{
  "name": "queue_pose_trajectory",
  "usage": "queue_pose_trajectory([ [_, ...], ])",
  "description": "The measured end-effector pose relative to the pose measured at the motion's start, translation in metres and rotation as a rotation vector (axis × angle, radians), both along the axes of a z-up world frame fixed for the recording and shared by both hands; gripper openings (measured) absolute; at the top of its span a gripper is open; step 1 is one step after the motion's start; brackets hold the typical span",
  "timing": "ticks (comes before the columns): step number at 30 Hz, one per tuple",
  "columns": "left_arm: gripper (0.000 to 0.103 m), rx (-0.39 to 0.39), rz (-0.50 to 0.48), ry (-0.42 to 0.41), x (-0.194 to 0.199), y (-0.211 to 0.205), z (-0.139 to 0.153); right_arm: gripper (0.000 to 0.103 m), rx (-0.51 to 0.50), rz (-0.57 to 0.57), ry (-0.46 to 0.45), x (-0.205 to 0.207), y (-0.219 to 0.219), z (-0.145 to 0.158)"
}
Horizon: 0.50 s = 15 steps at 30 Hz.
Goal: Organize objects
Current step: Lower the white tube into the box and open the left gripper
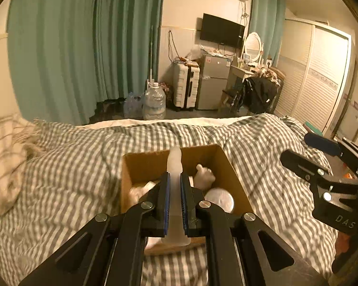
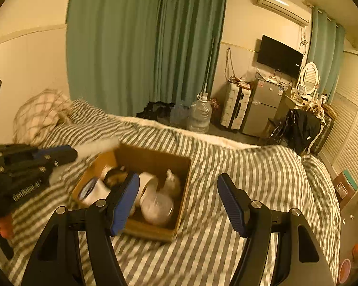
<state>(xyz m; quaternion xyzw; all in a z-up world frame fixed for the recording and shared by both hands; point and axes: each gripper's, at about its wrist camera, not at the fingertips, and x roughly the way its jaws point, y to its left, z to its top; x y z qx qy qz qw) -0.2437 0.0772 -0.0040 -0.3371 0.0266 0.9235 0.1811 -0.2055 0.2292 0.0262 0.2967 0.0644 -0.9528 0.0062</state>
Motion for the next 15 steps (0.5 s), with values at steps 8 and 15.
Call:
queue_pose_trajectory([
  [8,0.009,-0.051,-0.022,-0.043,-0.048,0.037,-0.053,0.067,-0.045,-0.021,-0.037,-0.056,0.011,-0.029],
  [15,0.05,-0.091,-0.021,-0.075,-0.047,0.045,-0.072,0.076,-0.074,-0.027,-0.077,-0.058,0.027,-0.05],
])
